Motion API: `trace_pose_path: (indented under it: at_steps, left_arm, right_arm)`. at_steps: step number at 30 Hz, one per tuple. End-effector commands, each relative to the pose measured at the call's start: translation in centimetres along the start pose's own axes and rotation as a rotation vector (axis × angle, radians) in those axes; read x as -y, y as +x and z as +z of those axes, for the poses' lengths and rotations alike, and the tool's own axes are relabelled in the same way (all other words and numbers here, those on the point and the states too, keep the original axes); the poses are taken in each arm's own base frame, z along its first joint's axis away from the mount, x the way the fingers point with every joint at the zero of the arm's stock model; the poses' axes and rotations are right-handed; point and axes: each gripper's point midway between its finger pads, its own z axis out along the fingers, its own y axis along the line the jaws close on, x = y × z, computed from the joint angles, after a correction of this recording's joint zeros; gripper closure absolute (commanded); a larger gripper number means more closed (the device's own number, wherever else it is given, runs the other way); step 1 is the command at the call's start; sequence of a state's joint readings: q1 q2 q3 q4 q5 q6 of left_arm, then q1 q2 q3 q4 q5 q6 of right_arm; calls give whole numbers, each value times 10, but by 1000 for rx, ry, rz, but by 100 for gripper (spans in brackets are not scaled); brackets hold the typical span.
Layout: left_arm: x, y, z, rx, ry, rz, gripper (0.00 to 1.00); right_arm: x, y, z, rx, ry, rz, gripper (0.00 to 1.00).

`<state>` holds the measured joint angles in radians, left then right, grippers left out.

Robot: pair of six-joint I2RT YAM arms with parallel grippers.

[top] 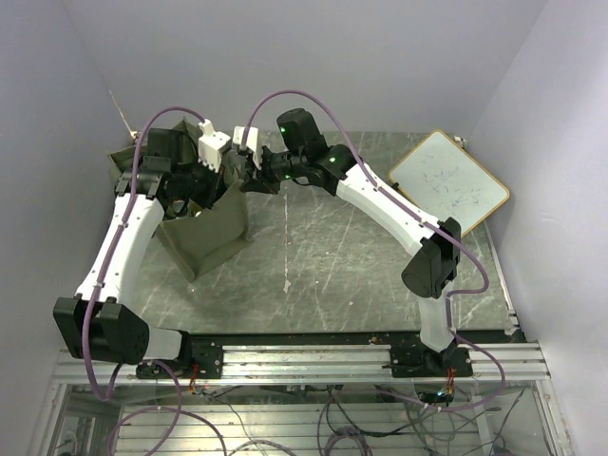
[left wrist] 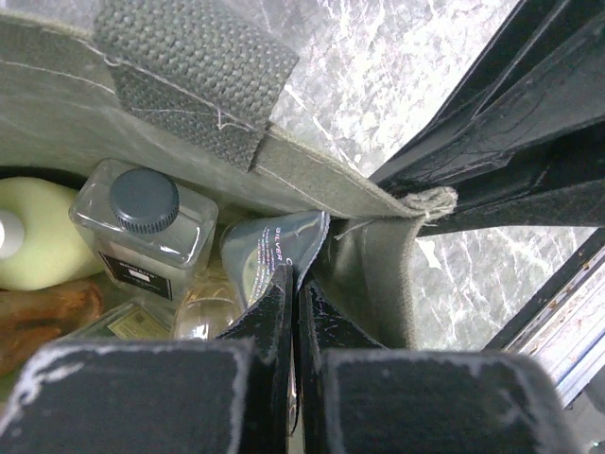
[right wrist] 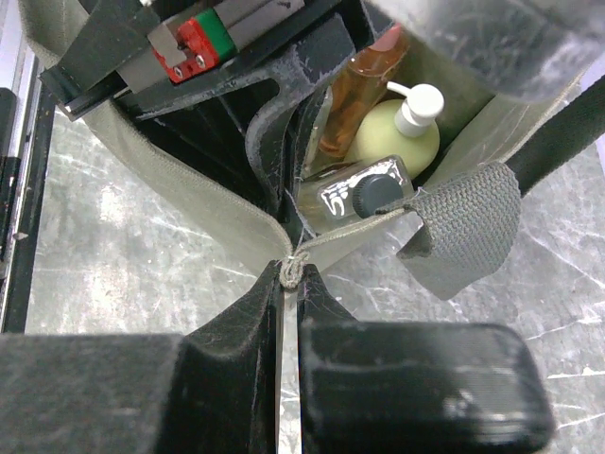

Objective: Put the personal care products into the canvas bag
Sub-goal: Place the care product in the canvas bag.

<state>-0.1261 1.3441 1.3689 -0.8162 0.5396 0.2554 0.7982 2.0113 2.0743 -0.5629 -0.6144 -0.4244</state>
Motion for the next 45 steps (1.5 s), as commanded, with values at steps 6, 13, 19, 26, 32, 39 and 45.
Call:
trace_pose_path:
  at_steps: [6,13,19,26,32,39,45]
  left_arm:
    - [17,7,5,-53,163,119,93]
    - [14,12,13,-83,184,130,93]
    - [16,13,14,-89,196,149,93]
    - [15,18,19,-97,201,163,93]
    - [18,24,23,-120,230,191,93]
    - [22,31,29,-131,253,215,93]
    - [25,34,37,-146,301,223,93]
  right_arm:
    - [-3,-42,-12,110,-12,-90,100]
    - [-6,-40,-13,105,-23,-98,100]
    - [-11,-41,-16,112,-40,-98,100]
    - [-14,-37,-15,105,-59,-96,100]
    - [-15,-39,-16,109,-60,-92,100]
    - [-16,-38,-15,110,-57,-81,100]
    - [-14,-34,-14,103,-47,-75,100]
